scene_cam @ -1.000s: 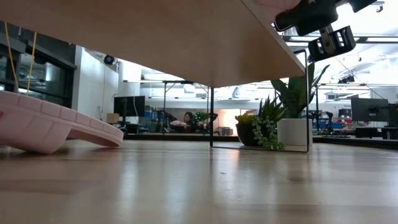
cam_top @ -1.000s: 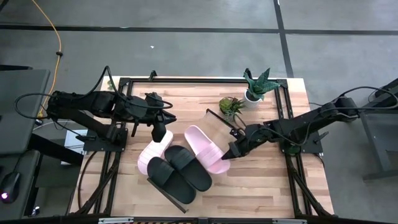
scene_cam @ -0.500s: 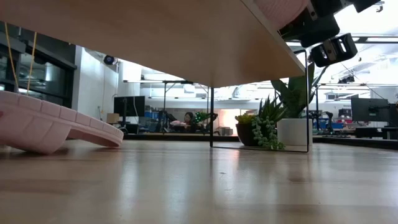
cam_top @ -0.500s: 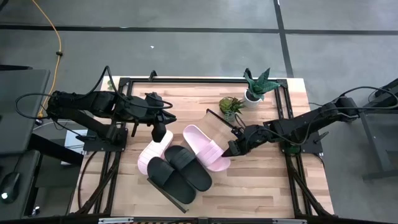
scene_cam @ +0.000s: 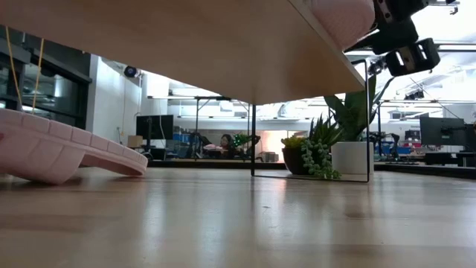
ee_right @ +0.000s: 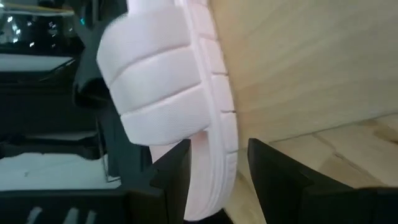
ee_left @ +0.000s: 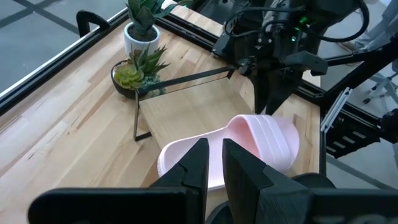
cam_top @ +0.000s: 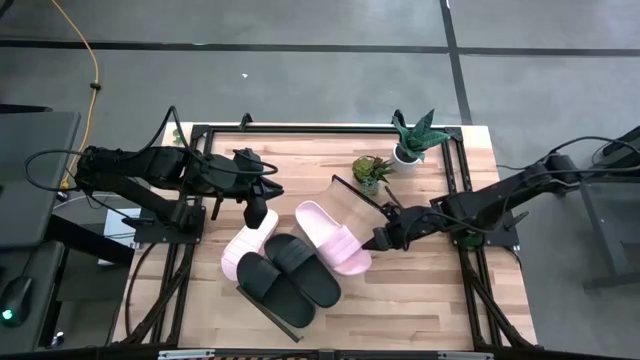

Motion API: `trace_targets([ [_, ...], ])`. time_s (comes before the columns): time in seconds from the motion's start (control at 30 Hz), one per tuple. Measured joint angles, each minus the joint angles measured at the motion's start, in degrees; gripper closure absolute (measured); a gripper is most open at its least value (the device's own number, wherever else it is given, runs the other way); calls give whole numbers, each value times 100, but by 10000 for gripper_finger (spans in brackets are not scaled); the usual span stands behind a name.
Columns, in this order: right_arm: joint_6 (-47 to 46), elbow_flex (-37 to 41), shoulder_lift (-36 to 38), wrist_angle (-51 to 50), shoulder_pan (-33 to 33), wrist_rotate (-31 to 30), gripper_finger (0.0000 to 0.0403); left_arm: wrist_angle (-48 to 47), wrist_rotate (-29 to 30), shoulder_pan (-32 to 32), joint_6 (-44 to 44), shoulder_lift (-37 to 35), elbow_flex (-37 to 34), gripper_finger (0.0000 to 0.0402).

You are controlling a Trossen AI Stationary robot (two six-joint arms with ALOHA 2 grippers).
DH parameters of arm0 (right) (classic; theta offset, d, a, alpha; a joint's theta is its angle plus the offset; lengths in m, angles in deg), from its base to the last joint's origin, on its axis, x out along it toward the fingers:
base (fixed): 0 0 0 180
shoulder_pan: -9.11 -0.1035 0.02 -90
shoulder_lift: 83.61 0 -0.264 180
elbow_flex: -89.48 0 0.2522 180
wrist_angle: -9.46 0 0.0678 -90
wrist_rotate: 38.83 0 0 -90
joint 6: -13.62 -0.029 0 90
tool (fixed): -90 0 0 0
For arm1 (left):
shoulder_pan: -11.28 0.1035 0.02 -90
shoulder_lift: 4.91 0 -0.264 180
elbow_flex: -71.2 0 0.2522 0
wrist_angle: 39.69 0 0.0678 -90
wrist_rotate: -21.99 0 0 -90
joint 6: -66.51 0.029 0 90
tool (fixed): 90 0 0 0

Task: Pick and place slides into the shelf
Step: Put the top pink slide on the shelf

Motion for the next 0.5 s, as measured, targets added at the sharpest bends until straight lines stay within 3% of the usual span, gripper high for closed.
trace_targets([
  [0.3, 249, -39, 446, -348, -263, -603, 253, -18, 3, -1, -7, 0, 0, 364],
  [0.5, 1178, -1095, 178, -1795, -243, -827, 283, -123, 8, 2, -4, 86, 0, 364],
])
